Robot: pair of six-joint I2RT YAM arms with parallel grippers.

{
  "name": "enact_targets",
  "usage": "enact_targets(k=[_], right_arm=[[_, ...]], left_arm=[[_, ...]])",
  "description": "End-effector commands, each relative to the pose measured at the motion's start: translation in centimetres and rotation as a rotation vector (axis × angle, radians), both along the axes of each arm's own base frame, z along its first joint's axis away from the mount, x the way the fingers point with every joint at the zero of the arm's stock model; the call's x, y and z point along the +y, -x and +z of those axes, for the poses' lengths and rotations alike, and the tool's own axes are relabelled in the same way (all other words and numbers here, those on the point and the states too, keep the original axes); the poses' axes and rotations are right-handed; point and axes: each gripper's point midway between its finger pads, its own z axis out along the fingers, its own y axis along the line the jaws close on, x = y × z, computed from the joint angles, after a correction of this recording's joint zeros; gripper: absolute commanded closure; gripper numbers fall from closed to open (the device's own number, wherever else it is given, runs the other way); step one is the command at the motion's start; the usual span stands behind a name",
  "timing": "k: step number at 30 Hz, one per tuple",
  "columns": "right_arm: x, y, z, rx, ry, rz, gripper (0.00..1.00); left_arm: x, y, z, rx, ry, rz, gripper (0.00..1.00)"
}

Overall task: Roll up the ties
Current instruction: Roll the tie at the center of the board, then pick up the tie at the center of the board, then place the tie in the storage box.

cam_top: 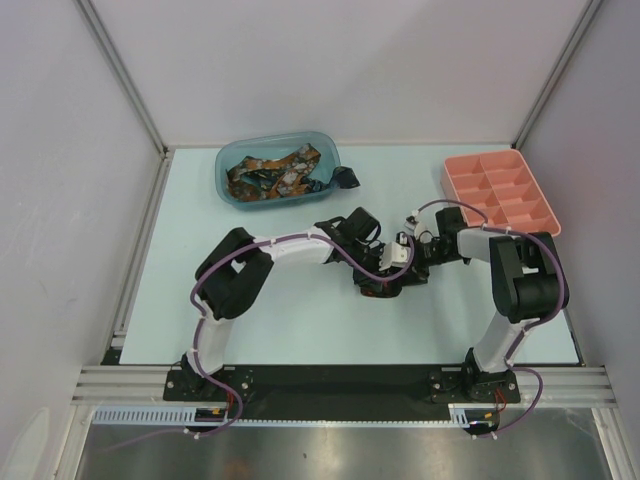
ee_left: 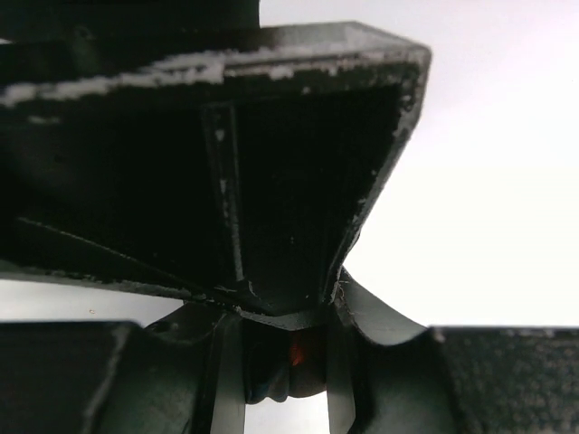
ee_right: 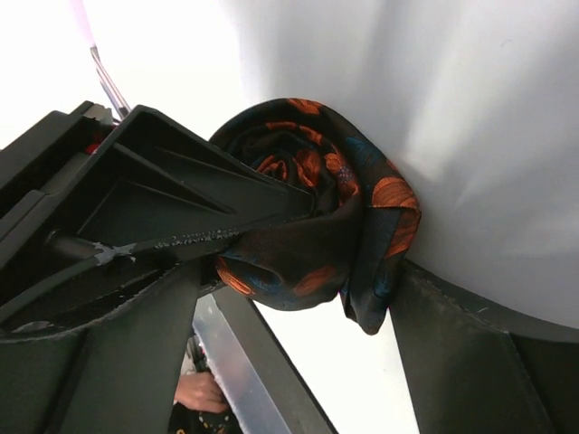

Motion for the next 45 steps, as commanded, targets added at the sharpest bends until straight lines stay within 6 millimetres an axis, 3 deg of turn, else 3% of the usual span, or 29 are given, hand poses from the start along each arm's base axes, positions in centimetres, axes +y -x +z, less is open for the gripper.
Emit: enact_targets(k=[1,5,11,13,14,15,16,18,20,24,25,26,28,29,31,32,34,35,36,38,39,45], right_arm=[[2.3,0.2,1.5,-0.054,-0.082,0.051,0.19],[2.5,0.2,0.7,-0.053,-0.044,0.056,0.27],[2.6,0.9,0.6,-0.028,-0.023,0.061,0.57],[2.6,1.1,0.8,-0.017,-0.021,0.065,0.71],[2.6,1.1,0.9,-0.02,-0.022,0.069,0.87],[2.5,1.1,0.9,-0.016,-0.013,0.064,0.97],[2.4,1.0,1.0,-0.016,-0.01,0.062,1.0],[2.3,0.8,1.3,-0.017,-0.011,0.055,1.0],[2.2,0.4,1.8,-0.026,-0.008,0.039,1.0],[0.7,-1.0,3.6,-0.058,0.027,0.006,1.0],[0.3,-2.0,4.6,-0.095,0.034,0.003,1.0],[-0.1,-2.3,5.2,-0.113,0.045,0.003,1.0],[-1.8,-2.9,6.3,-0.154,0.091,-0.003,1.0],[-2.3,-4.1,7.7,-0.195,0.11,-0.015,1.0],[-4.0,-4.3,8.8,-0.207,0.143,-0.012,1.0],[-4.8,-5.5,10.4,-0.26,0.176,-0.02,1.0],[-6.1,-5.5,11.7,-0.289,0.216,0.003,1.0],[-8.2,-5.7,11.9,-0.275,0.272,-0.032,1.0],[-9.2,-7.1,13.8,-0.34,0.304,-0.043,1.0],[-12.3,-7.6,14.1,-0.35,0.402,-0.042,1.0],[-13.6,-8.8,16.0,-0.415,0.446,-0.052,1.0],[-23.3,-11.6,18.4,-0.452,0.743,-0.088,1.0]], left_arm=[[2.7,0.3,-5.2,0.031,-0.163,0.024,0.83],[2.7,0.3,-5.3,0.033,-0.169,0.028,0.83],[2.6,0.1,-5.2,0.028,-0.163,0.037,0.83],[2.6,0.0,-5.1,0.026,-0.158,0.042,0.83],[2.5,-0.1,-5.1,0.028,-0.156,0.046,0.81],[2.5,-0.2,-5.0,0.029,-0.155,0.052,0.79],[2.5,-0.2,-4.9,0.033,-0.152,0.059,0.76],[2.4,-0.5,-4.4,0.028,-0.141,0.064,0.66],[2.2,-0.7,-3.8,0.02,-0.126,0.069,0.47],[2.1,-1.6,-0.1,-0.008,-0.067,0.104,0.07],[2.3,-2.2,2.0,-0.025,-0.034,0.118,0.01],[2.5,-2.3,2.9,-0.032,-0.022,0.122,0.0],[3.2,-3.1,5.8,-0.045,0.012,0.149,0.0],[3.6,-3.2,6.5,-0.047,0.016,0.159,0.0],[4.5,-3.6,8.2,-0.042,0.021,0.188,0.0],[4.9,-3.6,9.7,-0.06,0.04,0.195,0.01],[6.0,-3.6,10.1,-0.061,0.022,0.215,0.01],[6.3,-3.4,11.0,-0.079,0.03,0.217,0.01],[6.7,-3.2,10.9,-0.073,0.015,0.222,0.0],[7.2,-3.1,11.2,-0.09,0.008,0.229,0.0],[7.6,-2.8,11.4,-0.091,0.007,0.232,0.01],[8.2,-2.0,11.5,-0.063,0.025,0.26,0.0]])
